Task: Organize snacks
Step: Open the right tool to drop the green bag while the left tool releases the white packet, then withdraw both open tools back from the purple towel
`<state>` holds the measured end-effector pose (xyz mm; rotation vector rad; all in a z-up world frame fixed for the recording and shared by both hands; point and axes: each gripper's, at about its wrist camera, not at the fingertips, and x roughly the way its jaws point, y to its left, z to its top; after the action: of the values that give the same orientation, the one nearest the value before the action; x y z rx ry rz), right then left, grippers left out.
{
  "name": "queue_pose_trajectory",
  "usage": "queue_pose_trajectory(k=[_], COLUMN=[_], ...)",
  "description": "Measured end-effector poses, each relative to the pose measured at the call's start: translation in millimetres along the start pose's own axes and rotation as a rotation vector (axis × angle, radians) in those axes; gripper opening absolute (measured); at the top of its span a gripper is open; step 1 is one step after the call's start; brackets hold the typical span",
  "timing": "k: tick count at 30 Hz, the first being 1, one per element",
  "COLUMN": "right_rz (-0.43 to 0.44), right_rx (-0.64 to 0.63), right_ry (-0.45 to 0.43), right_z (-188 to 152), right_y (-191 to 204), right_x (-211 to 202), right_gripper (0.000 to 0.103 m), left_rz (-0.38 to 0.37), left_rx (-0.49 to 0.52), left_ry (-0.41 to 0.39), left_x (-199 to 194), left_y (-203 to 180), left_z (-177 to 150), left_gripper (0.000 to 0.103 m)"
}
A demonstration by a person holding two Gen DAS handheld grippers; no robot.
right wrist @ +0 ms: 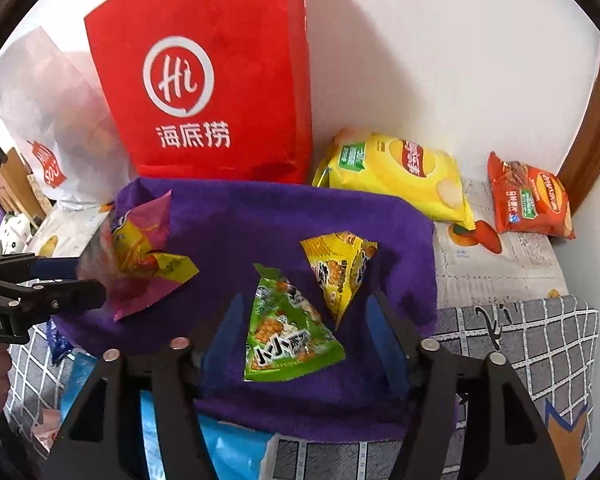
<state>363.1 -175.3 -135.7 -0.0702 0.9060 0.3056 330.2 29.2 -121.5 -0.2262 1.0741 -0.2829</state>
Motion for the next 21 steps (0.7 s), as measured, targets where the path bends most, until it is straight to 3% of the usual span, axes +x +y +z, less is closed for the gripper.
queue_pose_trajectory(k=[3, 14, 21], right_rz=[-0.017, -0.094, -0.096], right_rx=[-0.003, 0.032, 0.070], right_ry=[-0.012, -0.054, -0.140], right_z=[-1, -23, -39], right_y=[2, 11, 14], right_x=[-12, -78, -131], right_gripper=[0.069, 0.073, 0.073], left_rz=[0.003, 0.008, 0.023], left_rx=[0.020, 0.095, 0.150], left_ry=[-0.032, -0.118, -0.197], left_x=[-15, -64, -108], left_y=[-6, -34, -53], left_z=[0, -7, -15], left_gripper=[0.090, 0.090, 0.089])
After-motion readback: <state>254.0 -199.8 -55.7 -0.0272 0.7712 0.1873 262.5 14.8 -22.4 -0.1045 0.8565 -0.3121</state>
